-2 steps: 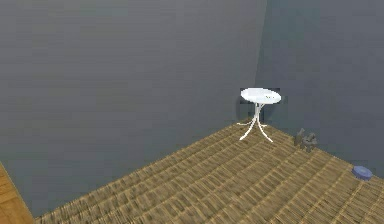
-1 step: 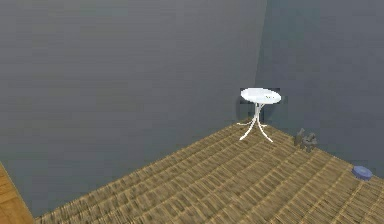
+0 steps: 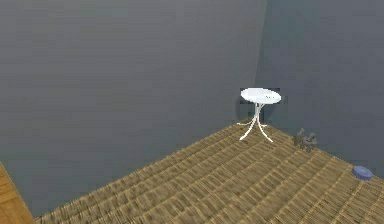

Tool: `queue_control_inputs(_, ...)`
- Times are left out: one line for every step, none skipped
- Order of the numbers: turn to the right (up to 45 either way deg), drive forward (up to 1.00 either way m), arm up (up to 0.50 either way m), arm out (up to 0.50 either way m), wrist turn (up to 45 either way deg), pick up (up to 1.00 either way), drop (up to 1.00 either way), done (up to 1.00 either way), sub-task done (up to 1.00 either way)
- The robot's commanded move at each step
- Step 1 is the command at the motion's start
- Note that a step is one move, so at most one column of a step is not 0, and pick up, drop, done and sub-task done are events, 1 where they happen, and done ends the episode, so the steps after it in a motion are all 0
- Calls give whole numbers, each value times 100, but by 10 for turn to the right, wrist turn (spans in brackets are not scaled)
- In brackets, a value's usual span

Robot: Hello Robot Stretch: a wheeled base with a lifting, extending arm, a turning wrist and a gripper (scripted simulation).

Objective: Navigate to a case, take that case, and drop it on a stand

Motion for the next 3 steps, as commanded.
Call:
queue_control_inputs(0,0,10,0,0,0,0,0,0)
queue_control_inputs(0,0,50,0,0,0,0,0,0)
queue_control_inputs(0,0,10,0,0,0,0,0,0)
